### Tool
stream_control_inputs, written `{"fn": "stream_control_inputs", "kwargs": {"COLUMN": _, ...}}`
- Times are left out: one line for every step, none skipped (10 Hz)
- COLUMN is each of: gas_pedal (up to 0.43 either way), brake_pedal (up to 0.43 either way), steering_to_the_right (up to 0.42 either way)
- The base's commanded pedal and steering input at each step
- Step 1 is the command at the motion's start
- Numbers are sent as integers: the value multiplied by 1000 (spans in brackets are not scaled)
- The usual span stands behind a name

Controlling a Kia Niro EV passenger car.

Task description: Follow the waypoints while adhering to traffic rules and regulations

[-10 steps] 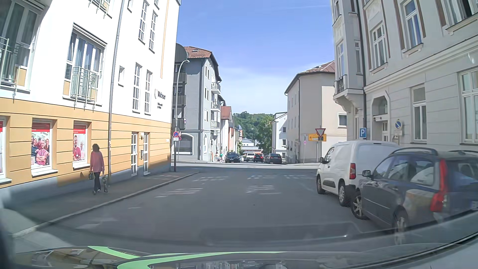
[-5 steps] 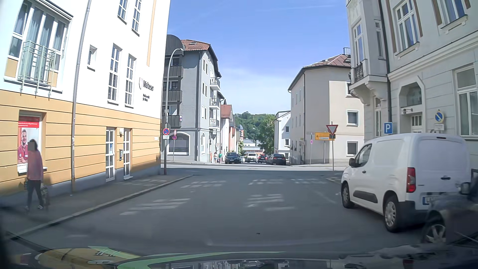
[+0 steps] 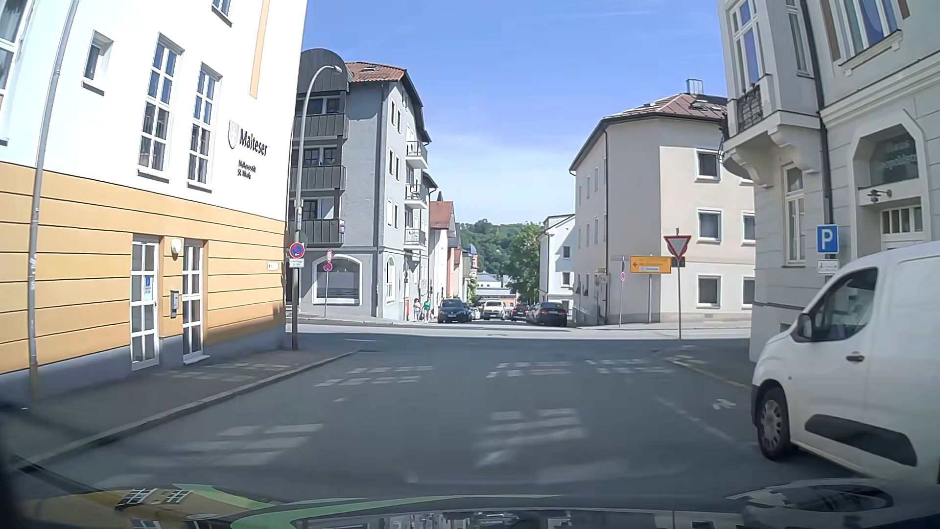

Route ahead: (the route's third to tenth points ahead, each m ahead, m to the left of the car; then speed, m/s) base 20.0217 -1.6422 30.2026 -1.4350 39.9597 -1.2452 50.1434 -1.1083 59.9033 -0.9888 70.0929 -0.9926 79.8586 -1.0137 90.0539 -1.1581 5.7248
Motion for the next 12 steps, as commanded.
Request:
{"fn": "stream_control_inputs", "kwargs": {"gas_pedal": 0, "brake_pedal": 152, "steering_to_the_right": 14}}
{"fn": "stream_control_inputs", "kwargs": {"gas_pedal": 0, "brake_pedal": 152, "steering_to_the_right": 15}}
{"fn": "stream_control_inputs", "kwargs": {"gas_pedal": 0, "brake_pedal": 152, "steering_to_the_right": 19}}
{"fn": "stream_control_inputs", "kwargs": {"gas_pedal": 0, "brake_pedal": 152, "steering_to_the_right": 26}}
{"fn": "stream_control_inputs", "kwargs": {"gas_pedal": 0, "brake_pedal": 152, "steering_to_the_right": 34}}
{"fn": "stream_control_inputs", "kwargs": {"gas_pedal": 0, "brake_pedal": 152, "steering_to_the_right": 41}}
{"fn": "stream_control_inputs", "kwargs": {"gas_pedal": 0, "brake_pedal": 152, "steering_to_the_right": 46}}
{"fn": "stream_control_inputs", "kwargs": {"gas_pedal": 0, "brake_pedal": 152, "steering_to_the_right": 52}}
{"fn": "stream_control_inputs", "kwargs": {"gas_pedal": 0, "brake_pedal": 159, "steering_to_the_right": 55}}
{"fn": "stream_control_inputs", "kwargs": {"gas_pedal": 0, "brake_pedal": 159, "steering_to_the_right": 57}}
{"fn": "stream_control_inputs", "kwargs": {"gas_pedal": 0, "brake_pedal": 165, "steering_to_the_right": 57}}
{"fn": "stream_control_inputs", "kwargs": {"gas_pedal": 0, "brake_pedal": 171, "steering_to_the_right": 57}}
